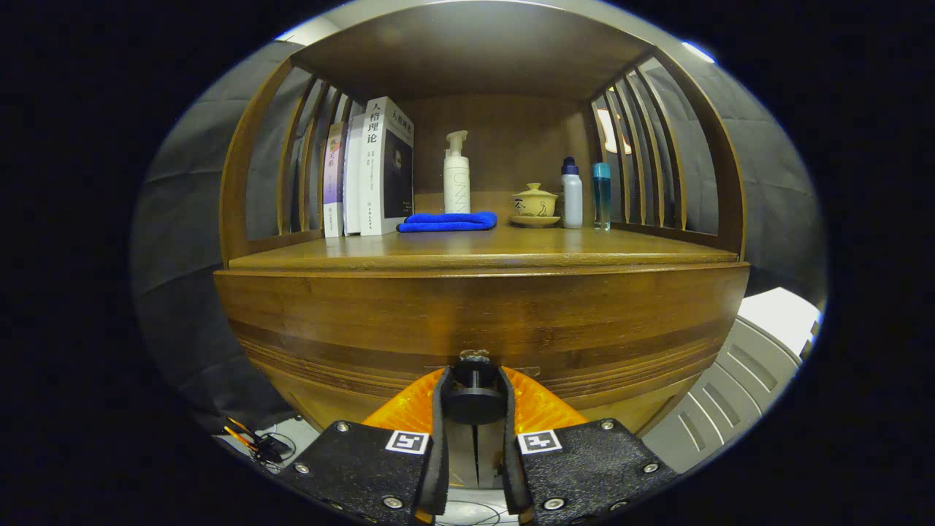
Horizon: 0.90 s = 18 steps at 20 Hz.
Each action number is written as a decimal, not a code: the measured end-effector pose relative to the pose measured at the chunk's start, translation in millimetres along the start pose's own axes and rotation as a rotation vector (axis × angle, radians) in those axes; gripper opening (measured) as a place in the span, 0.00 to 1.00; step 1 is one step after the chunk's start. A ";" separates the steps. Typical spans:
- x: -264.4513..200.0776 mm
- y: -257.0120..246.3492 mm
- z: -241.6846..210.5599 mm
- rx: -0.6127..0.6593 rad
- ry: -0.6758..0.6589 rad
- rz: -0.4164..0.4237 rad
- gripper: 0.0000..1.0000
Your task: Pull open the drawer, take out the items inside it, and place them on the countertop above the cabinet.
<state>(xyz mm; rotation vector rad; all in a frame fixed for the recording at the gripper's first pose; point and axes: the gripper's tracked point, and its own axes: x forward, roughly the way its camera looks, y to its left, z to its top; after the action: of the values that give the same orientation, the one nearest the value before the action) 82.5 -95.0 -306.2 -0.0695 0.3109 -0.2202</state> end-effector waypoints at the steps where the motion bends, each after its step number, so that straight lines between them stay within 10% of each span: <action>1: -5.0 -0.2 -1.5 0.014 -0.009 -0.008 0.30; 18: -116.2 6.3 -34.9 0.095 0.032 0.027 0.30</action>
<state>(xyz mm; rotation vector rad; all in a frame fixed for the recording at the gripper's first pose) -34.9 -63.8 -305.6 0.0323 0.3324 -0.2089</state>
